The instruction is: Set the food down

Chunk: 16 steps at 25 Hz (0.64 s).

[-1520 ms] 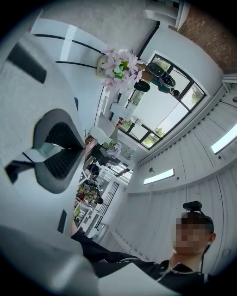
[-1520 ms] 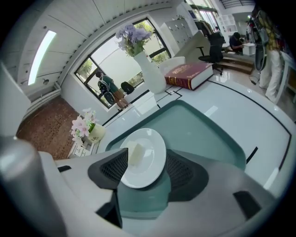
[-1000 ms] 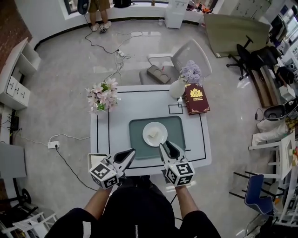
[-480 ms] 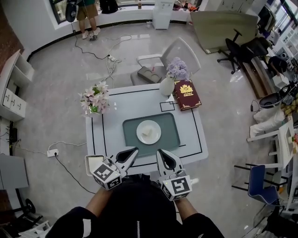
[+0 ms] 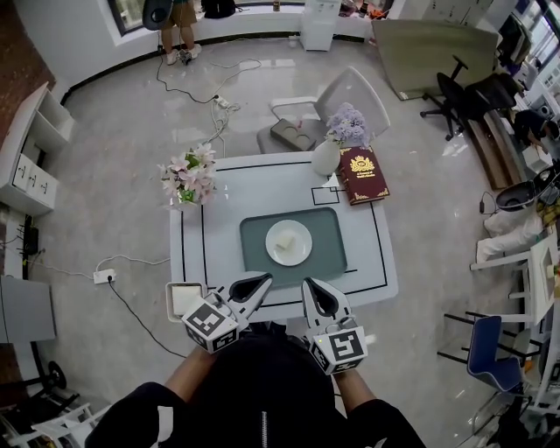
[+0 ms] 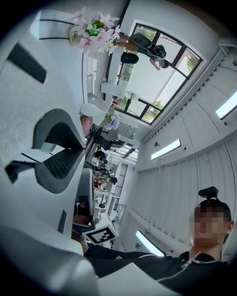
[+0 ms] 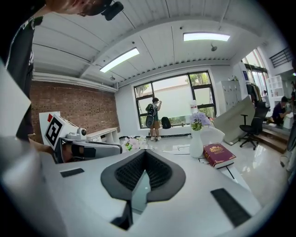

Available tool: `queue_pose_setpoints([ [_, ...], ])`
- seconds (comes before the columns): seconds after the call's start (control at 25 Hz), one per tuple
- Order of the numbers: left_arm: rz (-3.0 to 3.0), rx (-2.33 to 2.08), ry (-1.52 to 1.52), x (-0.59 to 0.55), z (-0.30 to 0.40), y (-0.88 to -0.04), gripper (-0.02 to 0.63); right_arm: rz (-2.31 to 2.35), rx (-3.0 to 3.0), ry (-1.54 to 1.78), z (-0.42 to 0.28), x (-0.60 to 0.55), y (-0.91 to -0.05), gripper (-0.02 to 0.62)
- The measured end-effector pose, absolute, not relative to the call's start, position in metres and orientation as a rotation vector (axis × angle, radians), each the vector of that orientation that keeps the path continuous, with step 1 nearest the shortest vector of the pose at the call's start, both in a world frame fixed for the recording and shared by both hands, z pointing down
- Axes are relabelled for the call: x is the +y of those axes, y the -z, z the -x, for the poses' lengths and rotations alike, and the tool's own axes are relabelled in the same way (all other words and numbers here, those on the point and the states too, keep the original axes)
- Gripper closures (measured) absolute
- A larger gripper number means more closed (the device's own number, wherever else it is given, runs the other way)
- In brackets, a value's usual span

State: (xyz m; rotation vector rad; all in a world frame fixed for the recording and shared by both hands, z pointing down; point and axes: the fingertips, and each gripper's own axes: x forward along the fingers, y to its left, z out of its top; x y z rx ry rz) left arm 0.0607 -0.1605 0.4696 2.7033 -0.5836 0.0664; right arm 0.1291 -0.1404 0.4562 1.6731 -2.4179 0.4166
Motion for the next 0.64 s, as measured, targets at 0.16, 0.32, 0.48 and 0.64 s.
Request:
queue_pose_setpoints([
  [0.16, -2.705, -0.583, -0.070, -0.159, -0.061, -0.470, 0.600, -1.644, -2.425, -0.425, -0.125, -0.138, -0.459, 0.588],
  [0.32, -2.692, -0.591, -0.075, -0.158, -0.059, -0.474, 0.600, -1.622, -2.432, -0.433, -0.121, -0.138, -0.461, 0.588],
  [0.48, -2.686, -0.592, -0.072, -0.158, -0.058, -0.475, 0.600, -1.617, -2.431, -0.448, -0.119, -0.138, -0.464, 0.588],
  [0.64, -2.682, -0.593, -0.071, -0.160, -0.058, -0.478, 0.600, -1.615, -2.429, -0.454, -0.118, -0.138, -0.467, 0.588],
])
